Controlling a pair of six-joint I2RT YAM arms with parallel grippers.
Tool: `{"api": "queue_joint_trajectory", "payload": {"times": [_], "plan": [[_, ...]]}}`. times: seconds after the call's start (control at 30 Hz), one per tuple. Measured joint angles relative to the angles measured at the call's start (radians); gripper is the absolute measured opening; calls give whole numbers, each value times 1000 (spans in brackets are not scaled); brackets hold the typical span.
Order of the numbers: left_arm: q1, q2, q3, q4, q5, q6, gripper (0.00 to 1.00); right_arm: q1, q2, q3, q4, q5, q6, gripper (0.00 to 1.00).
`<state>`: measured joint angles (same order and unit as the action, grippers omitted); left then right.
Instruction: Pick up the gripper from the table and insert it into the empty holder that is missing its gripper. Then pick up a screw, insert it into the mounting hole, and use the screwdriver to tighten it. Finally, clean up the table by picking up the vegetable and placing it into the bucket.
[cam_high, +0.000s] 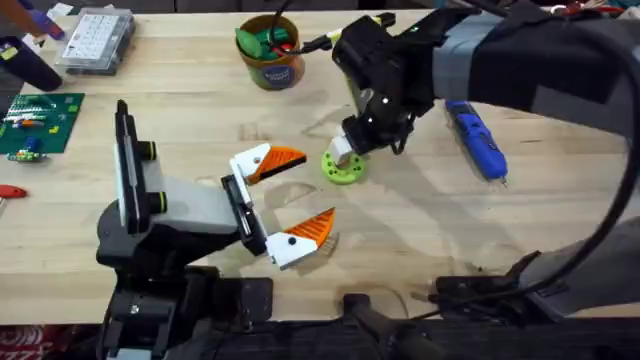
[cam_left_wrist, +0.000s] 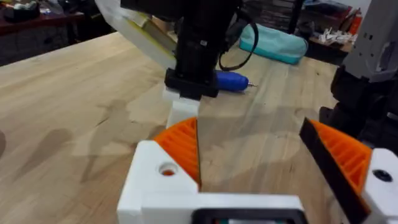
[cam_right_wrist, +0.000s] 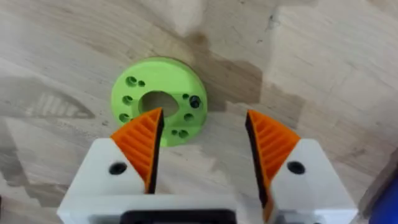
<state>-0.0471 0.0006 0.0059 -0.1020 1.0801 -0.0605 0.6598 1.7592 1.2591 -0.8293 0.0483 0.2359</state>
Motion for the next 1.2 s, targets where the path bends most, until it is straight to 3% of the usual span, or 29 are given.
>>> {"api": "queue_joint_trajectory", "payload": {"times": [0.47, 1.2], "plan": [[0, 0, 0, 0, 0, 0, 990, 0, 23, 0, 41, 0, 2, 500], [0, 0, 0, 0, 0, 0, 990, 0, 37, 0, 57, 0, 3, 324]]}}
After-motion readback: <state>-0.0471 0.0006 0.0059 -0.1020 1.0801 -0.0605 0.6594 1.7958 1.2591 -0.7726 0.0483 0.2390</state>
